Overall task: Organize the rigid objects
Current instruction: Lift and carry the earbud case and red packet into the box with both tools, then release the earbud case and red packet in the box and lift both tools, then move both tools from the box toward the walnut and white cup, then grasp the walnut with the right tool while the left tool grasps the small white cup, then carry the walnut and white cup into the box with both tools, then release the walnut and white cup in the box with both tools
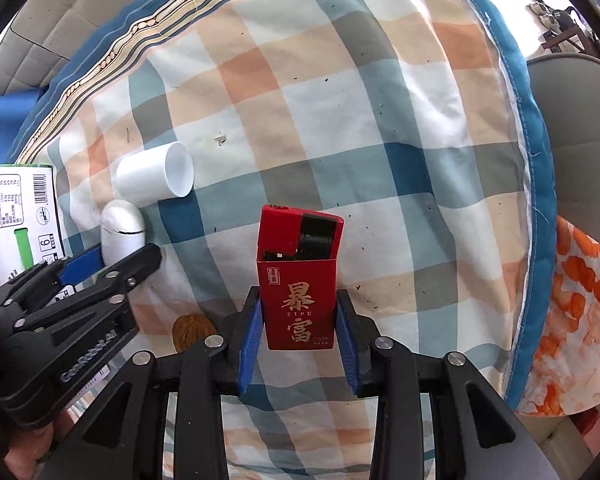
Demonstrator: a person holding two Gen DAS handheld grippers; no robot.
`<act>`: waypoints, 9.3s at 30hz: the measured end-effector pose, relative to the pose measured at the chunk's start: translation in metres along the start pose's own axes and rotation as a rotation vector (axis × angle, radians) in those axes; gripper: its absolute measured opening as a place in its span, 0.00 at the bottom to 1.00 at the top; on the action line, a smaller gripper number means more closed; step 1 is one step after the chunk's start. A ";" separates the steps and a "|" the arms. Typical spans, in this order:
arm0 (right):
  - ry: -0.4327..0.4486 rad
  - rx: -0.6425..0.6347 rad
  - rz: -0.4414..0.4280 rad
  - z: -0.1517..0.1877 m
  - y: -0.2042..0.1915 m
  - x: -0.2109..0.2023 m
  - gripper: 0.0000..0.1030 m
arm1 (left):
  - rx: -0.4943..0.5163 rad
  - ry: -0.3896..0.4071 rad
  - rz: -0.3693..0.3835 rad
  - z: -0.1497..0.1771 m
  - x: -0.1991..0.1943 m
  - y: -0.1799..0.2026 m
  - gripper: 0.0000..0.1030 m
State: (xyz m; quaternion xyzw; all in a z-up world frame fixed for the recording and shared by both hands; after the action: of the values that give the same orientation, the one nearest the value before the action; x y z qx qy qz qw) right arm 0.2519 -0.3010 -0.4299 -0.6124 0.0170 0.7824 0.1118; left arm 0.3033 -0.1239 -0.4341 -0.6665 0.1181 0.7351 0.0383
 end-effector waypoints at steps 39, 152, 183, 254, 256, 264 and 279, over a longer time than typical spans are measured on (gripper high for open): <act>0.207 -0.199 -0.142 0.040 -0.124 -0.084 0.35 | -0.065 0.316 0.138 0.041 -0.206 -0.040 0.42; 0.036 0.073 -0.101 0.022 -0.102 0.071 0.35 | -0.169 0.129 -0.104 0.035 -0.084 -0.073 1.00; 0.128 0.173 -0.079 -0.047 0.079 0.007 0.35 | -0.053 -0.080 0.046 -0.097 0.024 0.064 0.89; 0.052 -0.244 -0.004 0.046 -0.380 0.100 0.35 | -0.357 -0.001 0.034 0.111 -0.010 -0.299 0.39; 0.049 -0.238 0.007 0.045 -0.380 0.102 0.35 | -0.356 0.002 0.035 0.110 -0.010 -0.298 0.39; 0.063 -0.233 0.032 0.040 -0.376 0.095 0.57 | -0.364 0.031 -0.001 0.113 -0.033 -0.297 0.48; 0.187 -0.276 0.079 0.066 -0.370 0.019 0.89 | -0.395 0.177 -0.075 0.131 -0.116 -0.292 1.00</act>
State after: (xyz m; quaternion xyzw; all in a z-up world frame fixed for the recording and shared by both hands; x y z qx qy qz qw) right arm 0.2573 0.0728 -0.3907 -0.6909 -0.0560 0.7208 -0.0064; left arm 0.2507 0.1999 -0.3444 -0.7268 -0.0502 0.6807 -0.0763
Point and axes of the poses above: each gripper's, at about its wrist camera, not at the fingertips, and x roughly the way its jaws point, y to its right, z to its underside, the point moved 7 cm from there along x, roughly the way its jaws point, and after that the axes turned 1 degree about -y, right-handed, at the moved point
